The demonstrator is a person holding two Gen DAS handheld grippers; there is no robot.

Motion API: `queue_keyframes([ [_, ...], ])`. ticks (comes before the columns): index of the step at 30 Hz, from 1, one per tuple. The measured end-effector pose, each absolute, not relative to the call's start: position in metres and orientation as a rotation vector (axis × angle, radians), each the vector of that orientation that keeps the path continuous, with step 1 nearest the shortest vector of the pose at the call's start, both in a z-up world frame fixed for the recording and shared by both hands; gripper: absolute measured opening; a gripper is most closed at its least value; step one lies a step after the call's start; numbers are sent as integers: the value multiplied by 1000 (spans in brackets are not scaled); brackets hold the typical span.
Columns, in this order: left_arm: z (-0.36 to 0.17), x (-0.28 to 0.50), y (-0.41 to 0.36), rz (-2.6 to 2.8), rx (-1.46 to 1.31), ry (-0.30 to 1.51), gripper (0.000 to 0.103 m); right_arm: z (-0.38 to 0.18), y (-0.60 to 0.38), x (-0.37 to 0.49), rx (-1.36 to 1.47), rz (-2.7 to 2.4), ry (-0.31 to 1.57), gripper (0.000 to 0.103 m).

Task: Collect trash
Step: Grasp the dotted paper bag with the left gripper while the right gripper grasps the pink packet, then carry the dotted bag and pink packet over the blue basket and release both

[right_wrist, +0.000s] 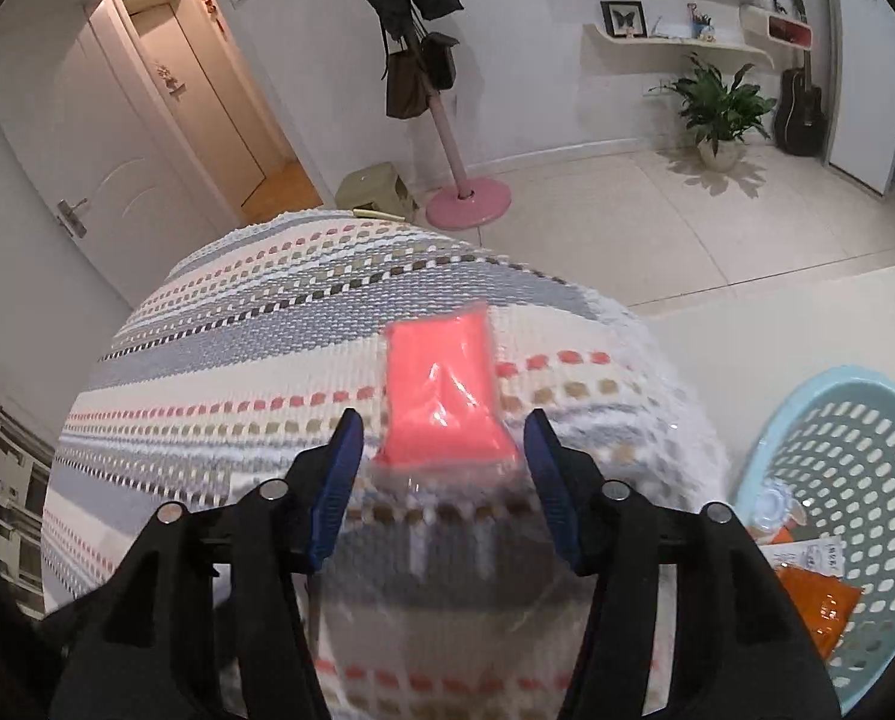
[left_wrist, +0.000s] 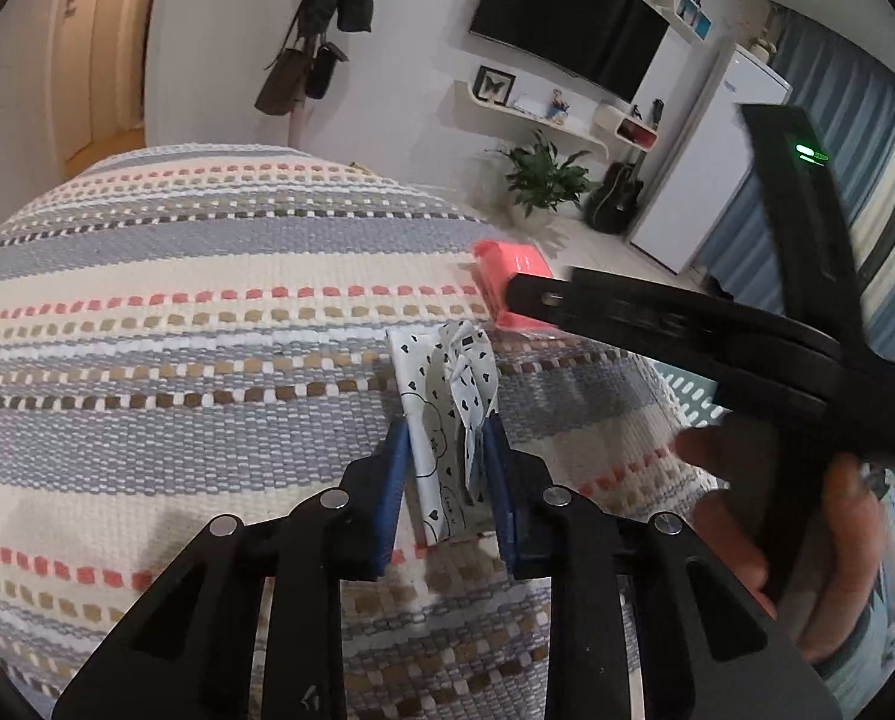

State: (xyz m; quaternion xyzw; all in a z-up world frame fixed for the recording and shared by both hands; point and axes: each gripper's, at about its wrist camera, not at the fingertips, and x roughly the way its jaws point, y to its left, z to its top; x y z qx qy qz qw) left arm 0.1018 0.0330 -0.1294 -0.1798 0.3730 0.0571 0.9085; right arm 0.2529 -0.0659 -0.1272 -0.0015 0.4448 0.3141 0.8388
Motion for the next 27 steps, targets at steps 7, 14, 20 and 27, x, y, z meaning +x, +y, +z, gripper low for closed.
queue_keyframes([
  [7, -127, 95, 33, 117, -374, 762, 22, -132, -33, 244, -146, 609, 871, 42],
  [14, -116, 93, 30, 84, -392, 746, 15, -114, -59, 238, -71, 583, 809, 36],
  [20, -80, 88, 8, 20, -362, 679, 14, -75, -124, 229, 21, 514, 716, 35],
  [27, -40, 101, -47, -47, -282, 630, 14, -58, -220, 225, 138, 408, 661, 35],
])
